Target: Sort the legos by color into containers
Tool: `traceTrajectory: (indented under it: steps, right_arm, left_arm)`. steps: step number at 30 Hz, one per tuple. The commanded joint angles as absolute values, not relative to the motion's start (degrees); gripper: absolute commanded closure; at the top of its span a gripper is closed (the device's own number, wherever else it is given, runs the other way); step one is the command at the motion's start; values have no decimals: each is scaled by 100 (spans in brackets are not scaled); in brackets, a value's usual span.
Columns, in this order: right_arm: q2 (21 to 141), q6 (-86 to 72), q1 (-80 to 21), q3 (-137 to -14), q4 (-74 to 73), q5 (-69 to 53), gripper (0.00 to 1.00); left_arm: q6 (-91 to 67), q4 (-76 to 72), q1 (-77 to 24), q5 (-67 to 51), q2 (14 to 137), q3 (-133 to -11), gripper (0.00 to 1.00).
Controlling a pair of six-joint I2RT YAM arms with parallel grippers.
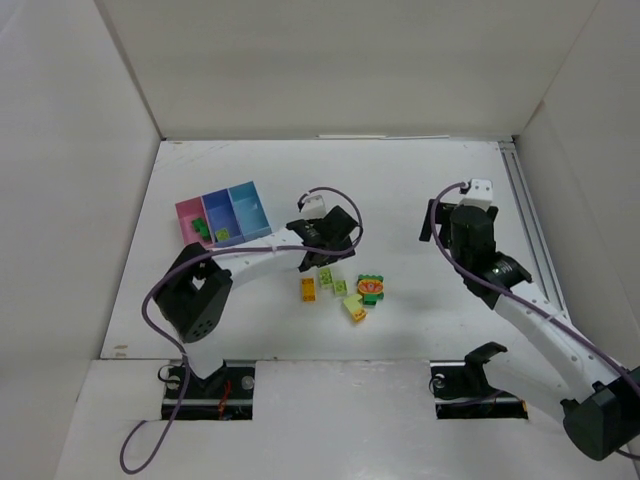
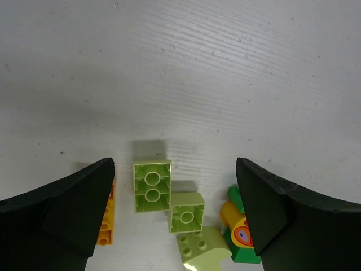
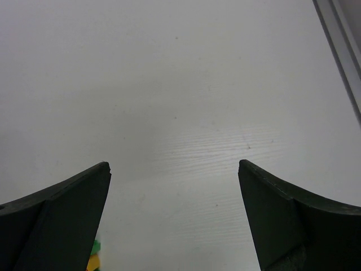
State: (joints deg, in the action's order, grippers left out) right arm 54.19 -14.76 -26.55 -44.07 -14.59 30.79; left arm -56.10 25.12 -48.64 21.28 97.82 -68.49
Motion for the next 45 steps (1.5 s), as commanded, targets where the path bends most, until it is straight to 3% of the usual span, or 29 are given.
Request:
traceTrajectory:
  steps: [1, 16, 29, 35, 45]
  right_arm:
    - [5273, -1406, -2487, -4315, -1451, 2848, 0]
    - [5327, -1354, -2224, -4315, -1450, 2575, 0]
    - [5273, -1354, -2171, -4263, -1450, 2575, 0]
    - [5273, -1354, -2171, -4263, -1450, 2522, 0]
    - [5326, -1354, -2171, -4263, -1450, 2575, 0]
  left_arm:
    - [-5827, 2322, -4887, 2285, 9861, -7066, 14]
    - [-6196, 2804, -5054, 2487, 10380, -7032, 22]
    - [-6372, 2742, -5106, 2373, 10661, -6926, 45]
    - [-6372, 2812, -5159, 2373, 10416, -6698, 67]
    - [-6372, 2997, -5159, 2540, 10187, -6759, 76]
